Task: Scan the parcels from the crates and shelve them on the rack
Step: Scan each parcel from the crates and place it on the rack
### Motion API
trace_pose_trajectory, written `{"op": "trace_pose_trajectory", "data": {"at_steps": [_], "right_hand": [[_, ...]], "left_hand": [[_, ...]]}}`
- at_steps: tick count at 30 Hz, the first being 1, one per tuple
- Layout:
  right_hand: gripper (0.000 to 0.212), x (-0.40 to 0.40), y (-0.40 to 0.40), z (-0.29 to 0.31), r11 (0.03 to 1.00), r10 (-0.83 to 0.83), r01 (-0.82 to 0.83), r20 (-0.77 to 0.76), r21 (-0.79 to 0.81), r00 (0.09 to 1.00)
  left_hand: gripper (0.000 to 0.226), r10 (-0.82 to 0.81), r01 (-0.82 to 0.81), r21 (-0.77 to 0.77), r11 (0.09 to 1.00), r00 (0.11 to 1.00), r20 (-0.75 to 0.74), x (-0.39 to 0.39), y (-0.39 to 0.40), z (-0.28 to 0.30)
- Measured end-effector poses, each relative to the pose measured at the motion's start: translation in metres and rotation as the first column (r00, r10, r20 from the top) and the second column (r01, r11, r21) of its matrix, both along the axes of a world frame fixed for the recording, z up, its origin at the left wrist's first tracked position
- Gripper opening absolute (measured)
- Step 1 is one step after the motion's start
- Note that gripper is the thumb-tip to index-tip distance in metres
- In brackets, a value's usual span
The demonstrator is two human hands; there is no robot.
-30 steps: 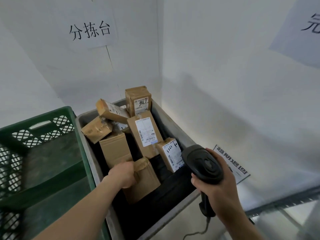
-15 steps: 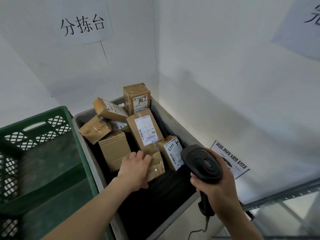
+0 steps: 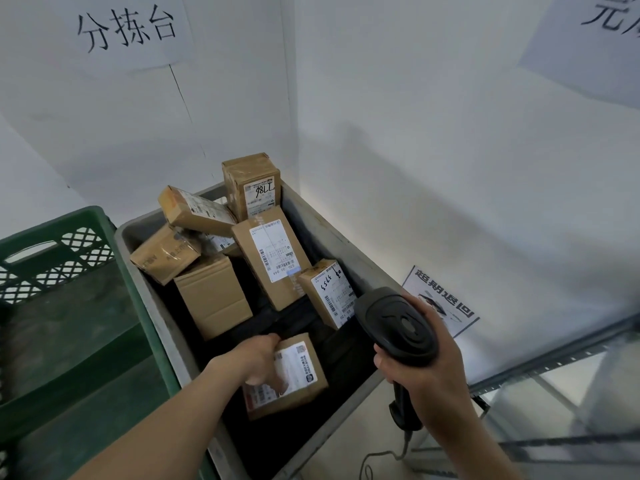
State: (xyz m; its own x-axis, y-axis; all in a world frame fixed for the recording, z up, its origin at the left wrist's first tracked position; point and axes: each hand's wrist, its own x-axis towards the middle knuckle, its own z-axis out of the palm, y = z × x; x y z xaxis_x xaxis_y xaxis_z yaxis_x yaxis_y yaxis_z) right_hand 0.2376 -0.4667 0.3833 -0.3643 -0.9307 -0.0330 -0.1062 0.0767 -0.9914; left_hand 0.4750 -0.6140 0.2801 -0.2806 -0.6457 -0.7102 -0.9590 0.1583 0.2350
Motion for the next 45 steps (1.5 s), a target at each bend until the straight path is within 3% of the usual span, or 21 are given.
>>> {"op": "trace_pose_trajectory", "data": {"at_steps": [9, 14, 19, 24, 32, 37, 41, 45], "right_hand": [[0.075, 0.001, 0.003, -0.005, 0.999, -0.03, 0.03, 0.01, -0.012, 0.999], [0.075, 0.004, 0.001, -0.004, 1.0, -0.019, 0.02, 0.014, -0.011, 1.0], [0.073, 0.009, 0.0, 0.003, 1.0, 0.015, -0.016, -0.036, -0.02, 0.999], [0.073, 0.007, 0.003, 0.003, 1.0, 0.015, -0.016, -0.039, -0.019, 0.999], [0.073, 0.005, 0.008, 0.001, 1.0, 0.021, -0.021, -0.011, -0.01, 1.0], [0.074, 0.005, 0.009, 0.001, 0.999, 0.031, -0.031, -0.009, -0.008, 0.999], [0.076, 0.003, 0.01, 0.0, 0.999, 0.034, -0.034, 0.0, -0.008, 0.999], [0.076, 0.003, 0.013, 0.0, 0.999, 0.041, -0.041, 0.001, 0.004, 0.999]], "left_hand": [[0.07, 0.031, -0.031, 0.181, 0.983, 1.0, -0.001, -0.003, -0.002, 0.0], [0.078, 0.104, -0.093, 0.217, 0.972, 0.994, -0.039, -0.002, -0.004, 0.005], [0.066, 0.173, -0.15, 0.262, 0.953, 0.983, -0.067, -0.011, 0.005, 0.008], [0.08, 0.241, -0.222, 0.24, 0.945, 0.969, -0.053, -0.01, 0.015, 0.003], [0.053, 0.329, -0.275, 0.263, 0.925, 0.926, -0.186, -0.001, 0.017, 0.014], [0.068, 0.372, -0.313, 0.291, 0.904, 0.911, -0.176, 0.003, 0.027, 0.009], [0.095, 0.37, -0.321, 0.274, 0.907, 0.917, -0.151, 0.002, 0.031, 0.01], [0.09, 0.379, -0.326, 0.276, 0.904, 0.91, -0.166, 0.002, 0.028, 0.018]]}}
